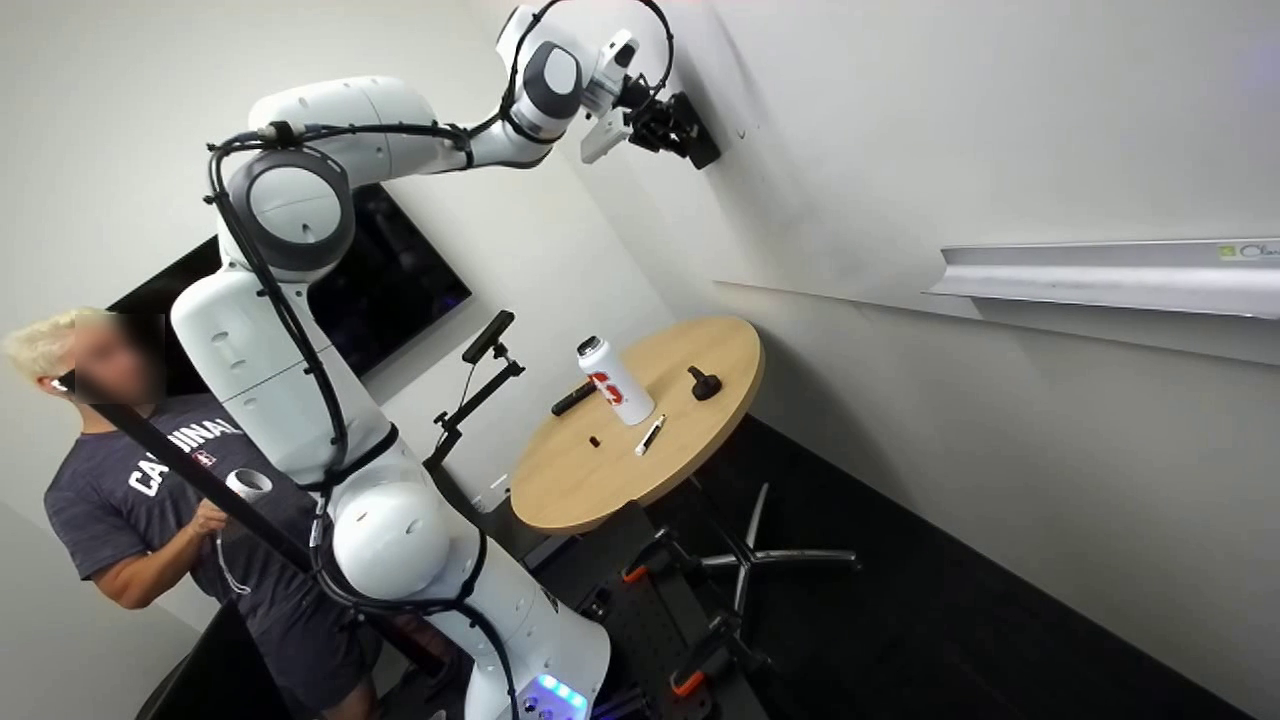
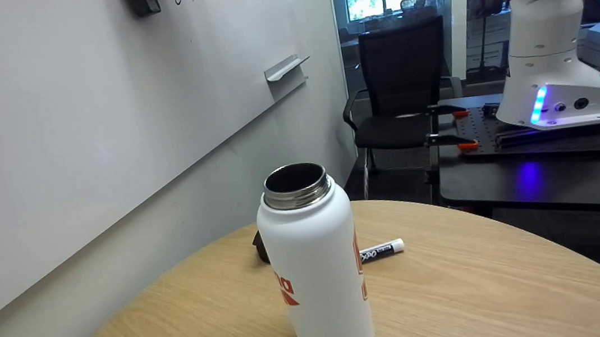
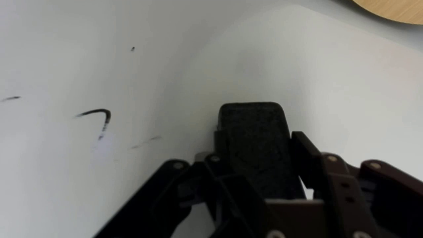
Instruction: Use the black eraser to wipe the whiteboard and set it down on the table
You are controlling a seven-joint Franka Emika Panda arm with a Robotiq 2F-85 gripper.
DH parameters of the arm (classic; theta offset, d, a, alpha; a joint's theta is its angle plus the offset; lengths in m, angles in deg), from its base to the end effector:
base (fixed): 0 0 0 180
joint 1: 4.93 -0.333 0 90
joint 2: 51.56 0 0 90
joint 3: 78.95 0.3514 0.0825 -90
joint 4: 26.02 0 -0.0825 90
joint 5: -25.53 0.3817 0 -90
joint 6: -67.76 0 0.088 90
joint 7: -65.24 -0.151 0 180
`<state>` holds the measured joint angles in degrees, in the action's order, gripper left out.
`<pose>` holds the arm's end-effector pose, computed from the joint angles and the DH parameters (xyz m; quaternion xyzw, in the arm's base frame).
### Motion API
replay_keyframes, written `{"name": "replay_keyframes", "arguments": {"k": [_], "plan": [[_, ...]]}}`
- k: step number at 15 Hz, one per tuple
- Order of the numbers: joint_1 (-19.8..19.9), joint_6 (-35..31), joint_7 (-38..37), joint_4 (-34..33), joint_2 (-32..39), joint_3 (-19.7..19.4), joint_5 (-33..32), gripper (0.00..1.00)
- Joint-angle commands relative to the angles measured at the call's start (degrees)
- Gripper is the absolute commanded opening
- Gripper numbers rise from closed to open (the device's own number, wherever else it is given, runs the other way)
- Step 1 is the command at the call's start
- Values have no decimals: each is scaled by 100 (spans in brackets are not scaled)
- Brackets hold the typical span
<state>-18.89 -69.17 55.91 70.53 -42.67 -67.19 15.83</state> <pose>0.6184 0.2807 0.5649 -0.9444 -0.1746 -0.2772 0.0271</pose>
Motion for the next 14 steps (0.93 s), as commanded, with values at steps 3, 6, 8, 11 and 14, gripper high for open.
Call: {"name": "replay_keyframes", "arguments": {"k": [3,6,8,11,14], "plan": [[78,-57,25,-239,130,-144,32,27],[128,-110,-35,-136,49,-200,107,27],[164,-122,-65,-75,14,-246,189,27],[213,-131,-192,82,-108,-333,245,27],[289,-159,-372,300,-277,-440,234,27]]}}
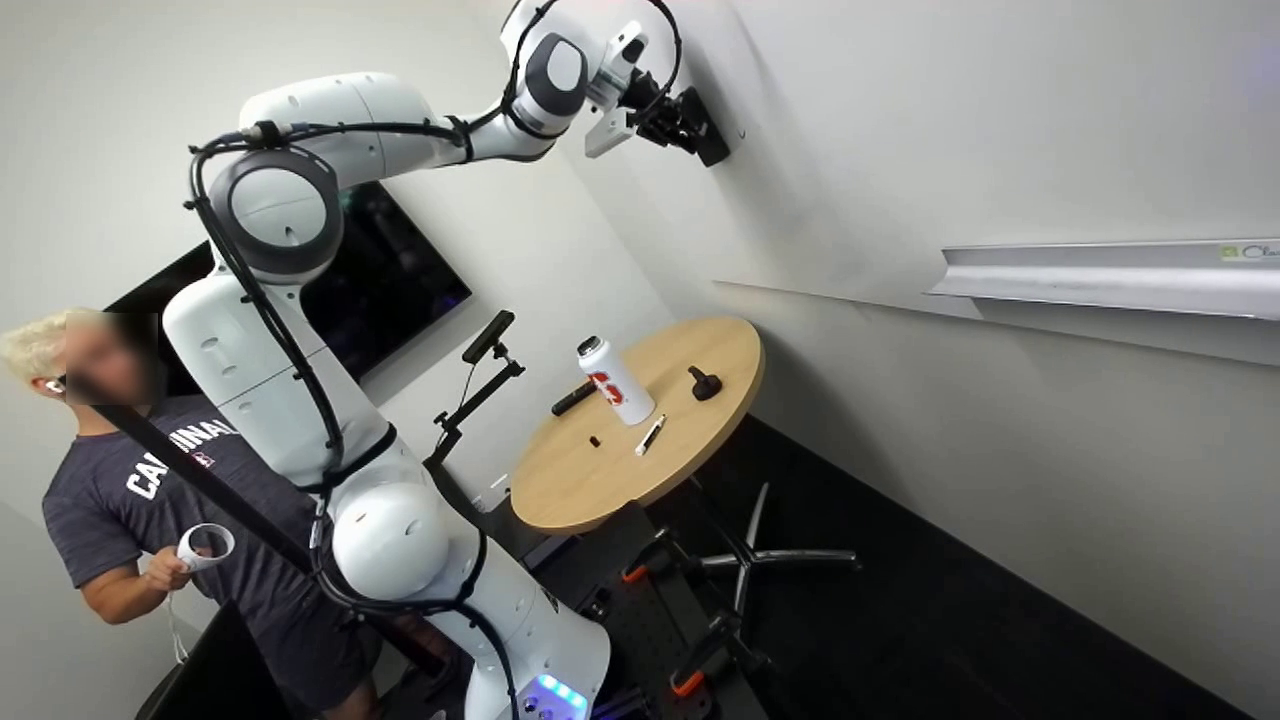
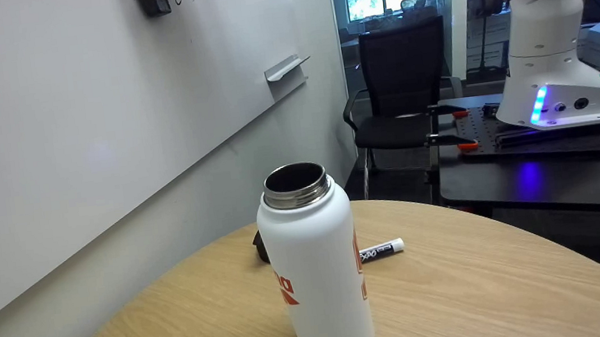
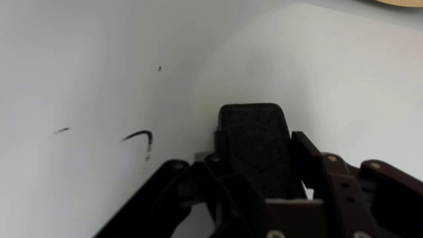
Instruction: Use the black eraser to wipe the whiteboard and set it down on the table
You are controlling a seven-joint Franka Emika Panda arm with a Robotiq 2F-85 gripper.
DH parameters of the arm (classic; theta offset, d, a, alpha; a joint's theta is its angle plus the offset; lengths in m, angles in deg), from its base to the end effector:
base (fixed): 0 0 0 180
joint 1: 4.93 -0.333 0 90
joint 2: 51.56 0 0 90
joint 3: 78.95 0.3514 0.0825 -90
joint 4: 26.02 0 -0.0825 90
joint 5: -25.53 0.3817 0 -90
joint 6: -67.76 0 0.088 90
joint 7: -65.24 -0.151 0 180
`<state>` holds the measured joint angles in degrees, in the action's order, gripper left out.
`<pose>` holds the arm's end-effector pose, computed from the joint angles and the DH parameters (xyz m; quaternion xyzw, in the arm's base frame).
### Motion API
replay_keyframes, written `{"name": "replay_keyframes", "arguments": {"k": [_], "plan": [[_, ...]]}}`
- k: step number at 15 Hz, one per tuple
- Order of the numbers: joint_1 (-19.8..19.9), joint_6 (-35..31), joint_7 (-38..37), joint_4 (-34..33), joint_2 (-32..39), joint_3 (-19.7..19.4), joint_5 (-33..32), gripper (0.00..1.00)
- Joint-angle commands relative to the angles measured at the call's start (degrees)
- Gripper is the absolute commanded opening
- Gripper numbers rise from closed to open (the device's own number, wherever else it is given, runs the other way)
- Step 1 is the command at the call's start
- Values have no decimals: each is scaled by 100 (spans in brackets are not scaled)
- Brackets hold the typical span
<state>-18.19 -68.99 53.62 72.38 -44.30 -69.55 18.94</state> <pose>0.6213 0.2484 0.5649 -0.9551 -0.1188 -0.2683 0.0415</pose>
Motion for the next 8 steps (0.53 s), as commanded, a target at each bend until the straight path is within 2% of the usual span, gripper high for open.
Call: {"name": "replay_keyframes", "arguments": {"k": [1,8], "plan": [[252,-197,-178,187,-165,-244,-84,27],[536,-407,-308,521,-364,-457,-114,27]]}}
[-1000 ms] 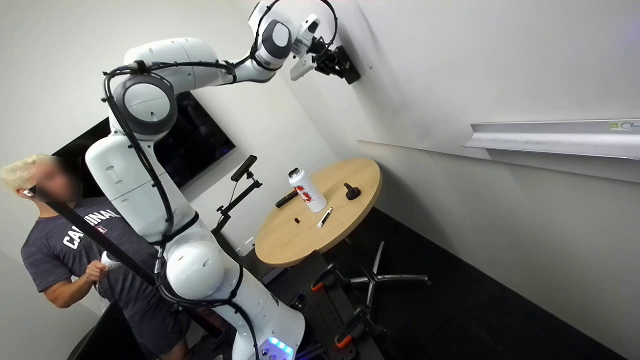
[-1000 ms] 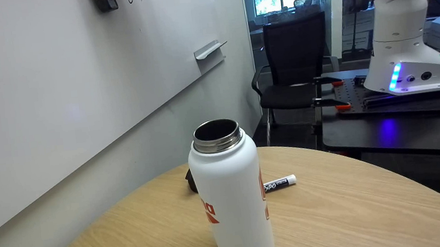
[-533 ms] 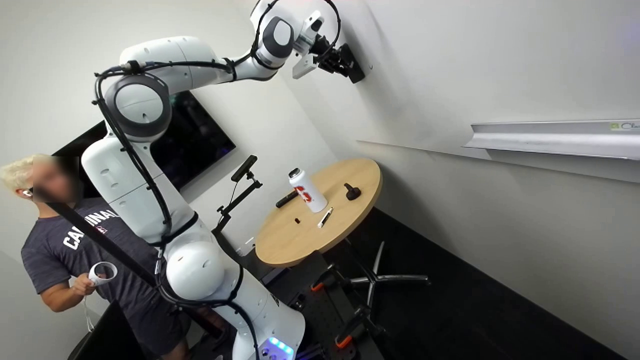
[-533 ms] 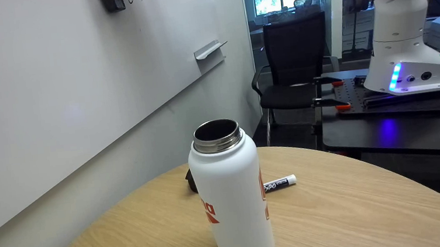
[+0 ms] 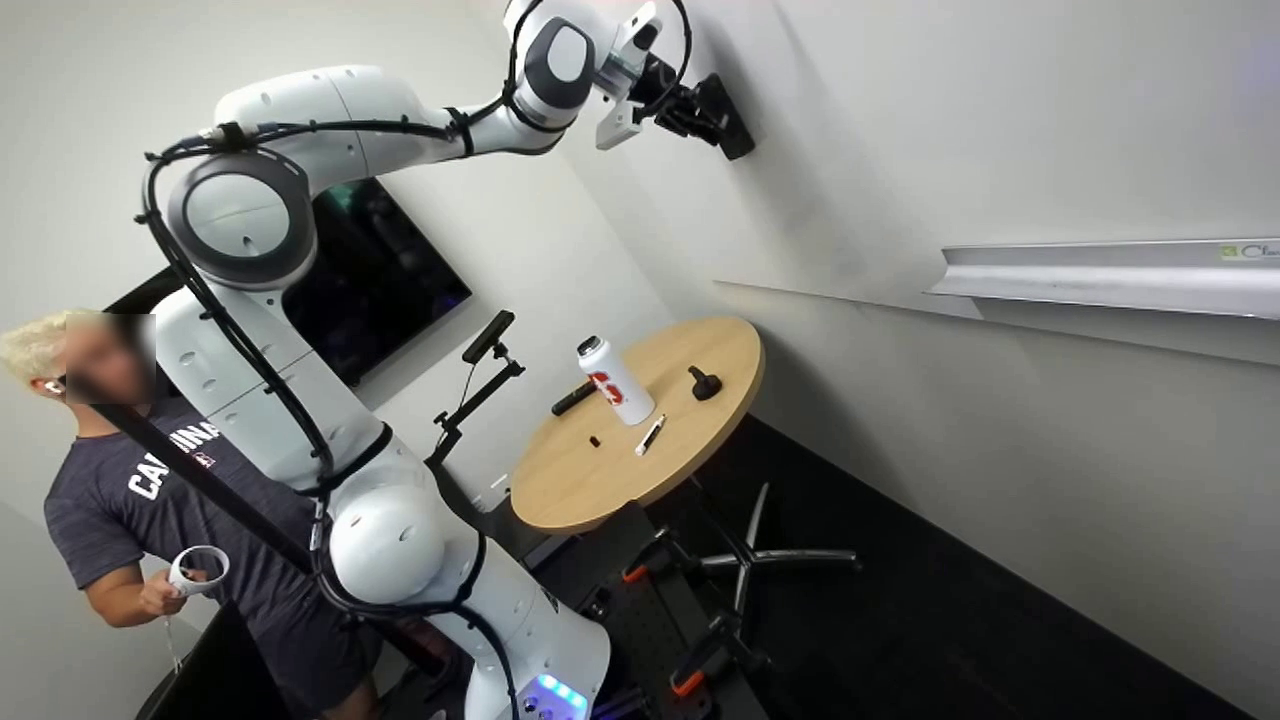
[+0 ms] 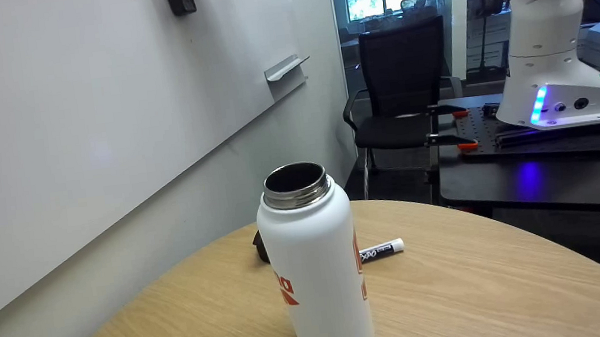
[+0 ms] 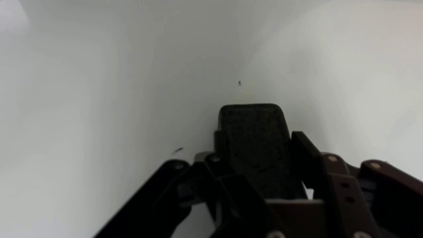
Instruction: Use the black eraser to wipe the whiteboard and set it down on the table
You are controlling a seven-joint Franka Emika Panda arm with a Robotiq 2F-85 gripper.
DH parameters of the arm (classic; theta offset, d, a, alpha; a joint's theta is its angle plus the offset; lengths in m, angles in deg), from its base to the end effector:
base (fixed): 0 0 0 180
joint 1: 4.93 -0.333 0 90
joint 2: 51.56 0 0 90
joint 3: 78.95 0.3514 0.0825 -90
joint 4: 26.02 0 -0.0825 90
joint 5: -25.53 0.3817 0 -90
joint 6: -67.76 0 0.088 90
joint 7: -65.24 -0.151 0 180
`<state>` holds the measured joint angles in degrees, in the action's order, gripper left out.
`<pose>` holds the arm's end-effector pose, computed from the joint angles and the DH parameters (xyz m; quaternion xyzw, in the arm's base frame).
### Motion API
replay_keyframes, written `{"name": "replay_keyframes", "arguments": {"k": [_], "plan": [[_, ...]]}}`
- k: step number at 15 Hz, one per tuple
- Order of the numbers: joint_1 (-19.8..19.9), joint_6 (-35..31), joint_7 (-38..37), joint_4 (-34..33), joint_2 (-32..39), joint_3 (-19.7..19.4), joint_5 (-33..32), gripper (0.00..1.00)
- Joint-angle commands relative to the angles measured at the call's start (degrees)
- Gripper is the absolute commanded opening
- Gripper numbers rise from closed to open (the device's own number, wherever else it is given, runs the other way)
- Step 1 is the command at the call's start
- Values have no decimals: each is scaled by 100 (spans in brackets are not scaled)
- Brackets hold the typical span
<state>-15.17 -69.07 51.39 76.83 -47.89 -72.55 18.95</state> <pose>0.6211 0.1791 0.5635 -0.9628 -0.0525 -0.2640 0.0249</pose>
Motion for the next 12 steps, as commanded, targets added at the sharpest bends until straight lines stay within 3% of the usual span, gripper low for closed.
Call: {"name": "replay_keyframes", "arguments": {"k": [1,8,12], "plan": [[268,-428,-91,107,-11,-181,-133,27],[355,-416,85,318,-181,-174,-176,27],[270,-397,920,829,-615,-35,278,27]]}}
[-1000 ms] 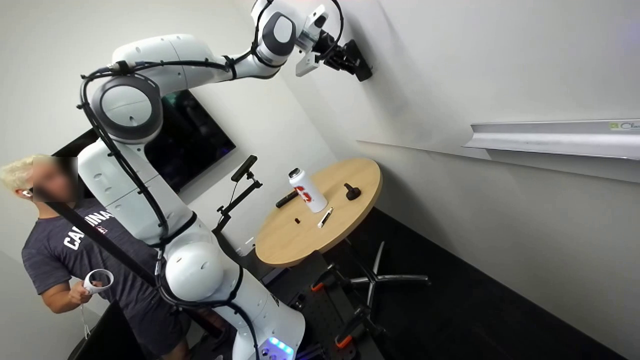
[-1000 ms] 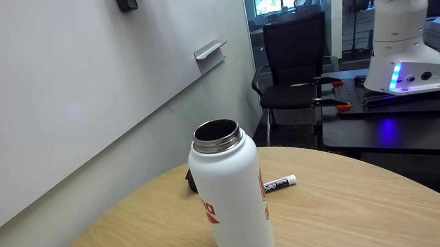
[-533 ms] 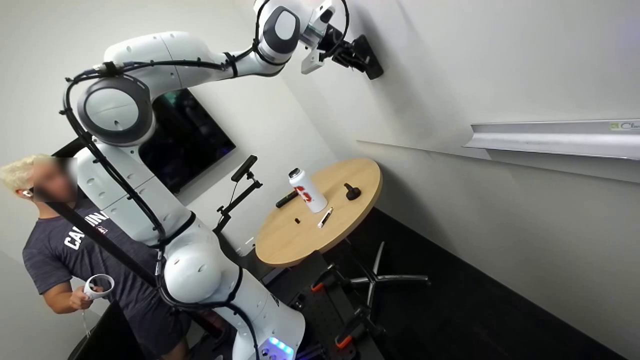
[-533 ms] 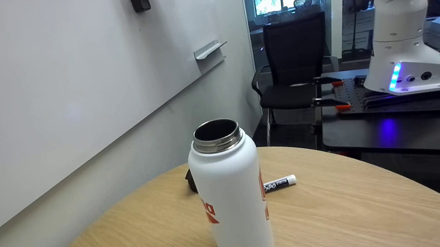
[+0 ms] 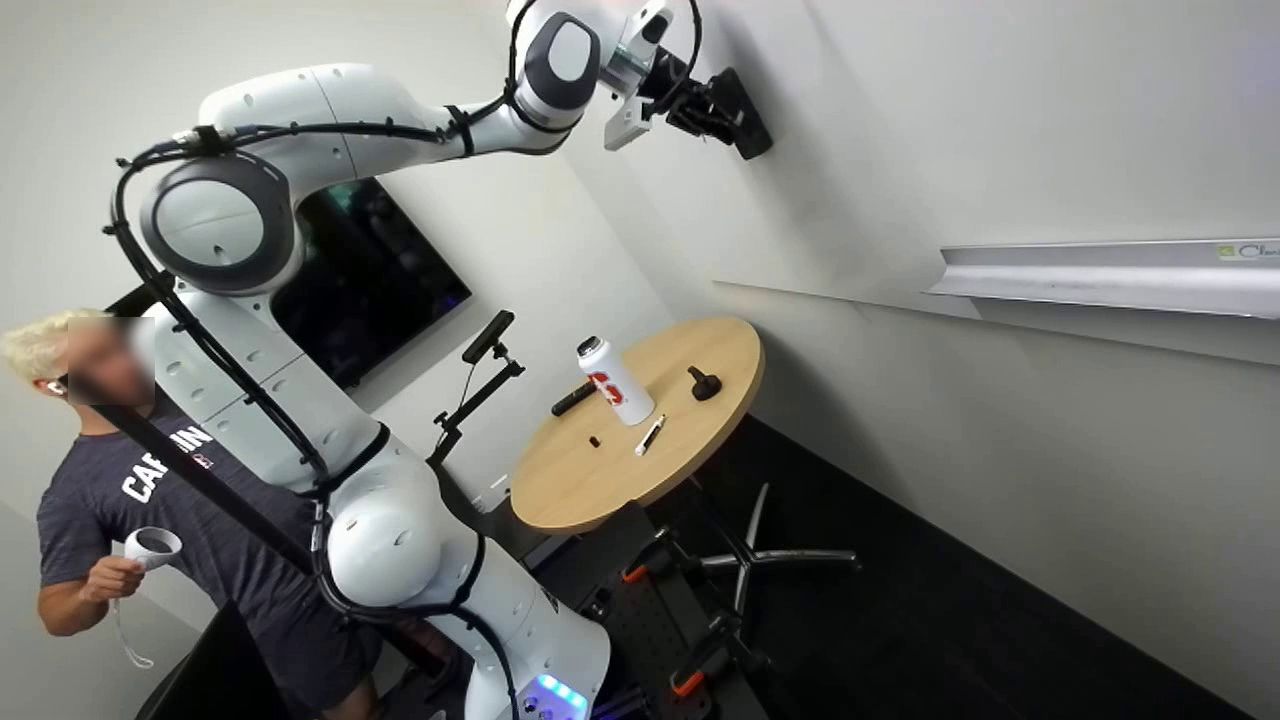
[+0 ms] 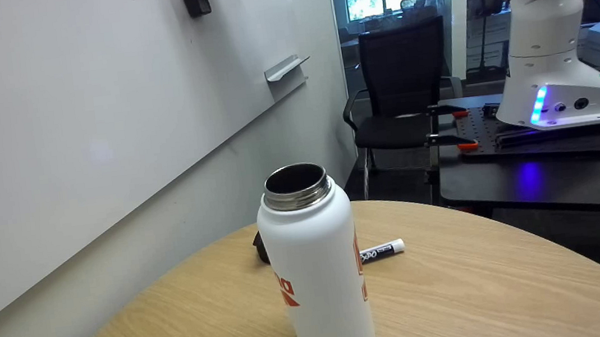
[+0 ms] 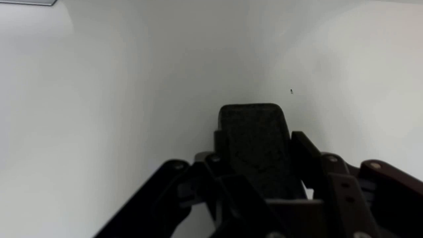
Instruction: Use the black eraser to wipe the whiteboard and set it down on the table
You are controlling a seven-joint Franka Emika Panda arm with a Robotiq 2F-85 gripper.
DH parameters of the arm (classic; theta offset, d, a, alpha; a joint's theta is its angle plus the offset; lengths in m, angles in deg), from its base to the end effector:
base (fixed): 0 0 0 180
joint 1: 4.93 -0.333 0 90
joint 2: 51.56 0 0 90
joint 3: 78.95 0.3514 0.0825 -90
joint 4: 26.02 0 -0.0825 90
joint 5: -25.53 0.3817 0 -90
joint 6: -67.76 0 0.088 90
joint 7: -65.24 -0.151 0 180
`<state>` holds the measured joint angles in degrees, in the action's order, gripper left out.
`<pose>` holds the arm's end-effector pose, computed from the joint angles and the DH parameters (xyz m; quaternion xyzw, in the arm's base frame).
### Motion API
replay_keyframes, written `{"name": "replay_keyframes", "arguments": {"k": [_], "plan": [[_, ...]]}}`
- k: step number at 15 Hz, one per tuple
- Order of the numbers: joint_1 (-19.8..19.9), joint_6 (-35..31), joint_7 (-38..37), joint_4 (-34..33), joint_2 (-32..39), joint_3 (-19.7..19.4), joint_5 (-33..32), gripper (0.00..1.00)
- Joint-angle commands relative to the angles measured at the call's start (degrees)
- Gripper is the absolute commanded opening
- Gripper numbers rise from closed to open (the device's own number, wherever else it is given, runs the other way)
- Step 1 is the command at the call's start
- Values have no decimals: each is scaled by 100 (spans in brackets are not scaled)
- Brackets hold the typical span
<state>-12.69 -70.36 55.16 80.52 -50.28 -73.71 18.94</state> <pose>0.6160 0.1376 0.5585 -0.9626 -0.0555 -0.2652 0.0059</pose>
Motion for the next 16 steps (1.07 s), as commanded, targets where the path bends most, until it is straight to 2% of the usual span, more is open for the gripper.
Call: {"name": "replay_keyframes", "arguments": {"k": [1,2,4,7,10,12,13,16], "plan": [[-6,-253,758,576,-475,116,399,27],[-34,-80,977,639,-533,146,406,27],[-118,42,1556,845,-666,231,943,27],[-300,662,2438,1068,-835,309,2004,27],[-424,1714,2844,1112,-977,315,2705,27],[-411,2577,2863,1039,-1068,271,2797,27],[-409,2056,2677,950,-820,353,2612,52],[-409,2454,2680,951,-945,332,2649,52]]}}
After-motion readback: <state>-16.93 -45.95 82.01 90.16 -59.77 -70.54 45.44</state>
